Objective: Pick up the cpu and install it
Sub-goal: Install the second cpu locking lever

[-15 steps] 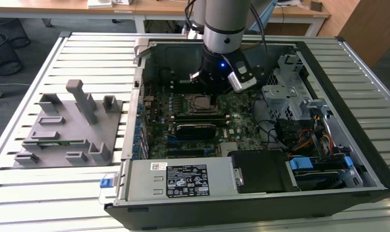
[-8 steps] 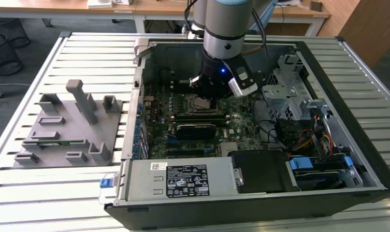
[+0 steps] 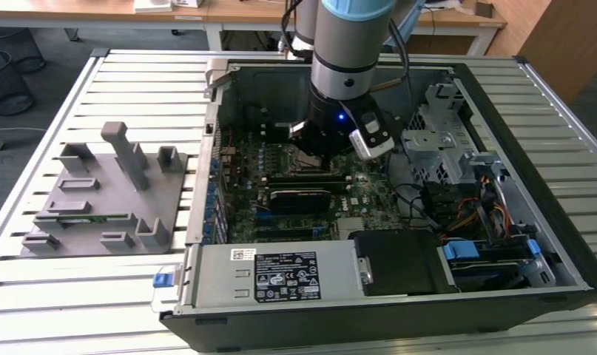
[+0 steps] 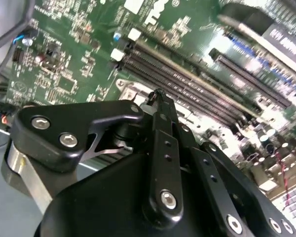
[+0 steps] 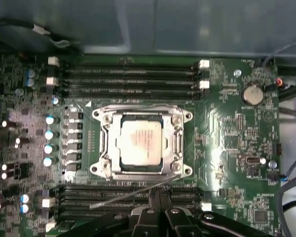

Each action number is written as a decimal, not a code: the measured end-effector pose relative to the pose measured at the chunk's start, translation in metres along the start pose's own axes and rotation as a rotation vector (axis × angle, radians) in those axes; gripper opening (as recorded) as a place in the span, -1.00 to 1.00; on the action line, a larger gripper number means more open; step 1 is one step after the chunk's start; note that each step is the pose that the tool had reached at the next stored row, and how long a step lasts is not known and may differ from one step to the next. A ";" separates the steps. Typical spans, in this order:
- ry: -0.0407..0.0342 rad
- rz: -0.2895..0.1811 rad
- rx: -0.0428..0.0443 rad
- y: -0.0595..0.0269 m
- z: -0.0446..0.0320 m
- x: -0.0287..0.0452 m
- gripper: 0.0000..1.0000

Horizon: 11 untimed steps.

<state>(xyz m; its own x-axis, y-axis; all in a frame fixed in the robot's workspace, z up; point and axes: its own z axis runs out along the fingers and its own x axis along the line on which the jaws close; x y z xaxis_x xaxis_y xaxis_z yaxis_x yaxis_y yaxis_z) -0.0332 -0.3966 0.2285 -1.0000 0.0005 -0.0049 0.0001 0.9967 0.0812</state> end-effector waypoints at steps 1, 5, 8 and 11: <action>0.0013 0.000 -0.0001 -0.0012 0.0005 0.0002 -0.79; 0.0021 0.000 -0.0001 -0.0023 0.0026 0.0061 -0.79; 0.0021 0.000 -0.0005 -0.0024 0.0036 0.0124 -0.79; 0.0021 0.000 -0.0010 -0.0025 0.0044 0.0162 -0.79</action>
<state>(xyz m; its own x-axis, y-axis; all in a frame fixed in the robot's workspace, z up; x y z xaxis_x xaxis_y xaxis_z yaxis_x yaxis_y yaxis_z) -0.0493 -0.3987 0.2238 -1.0000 0.0005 -0.0028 0.0002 0.9966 0.0822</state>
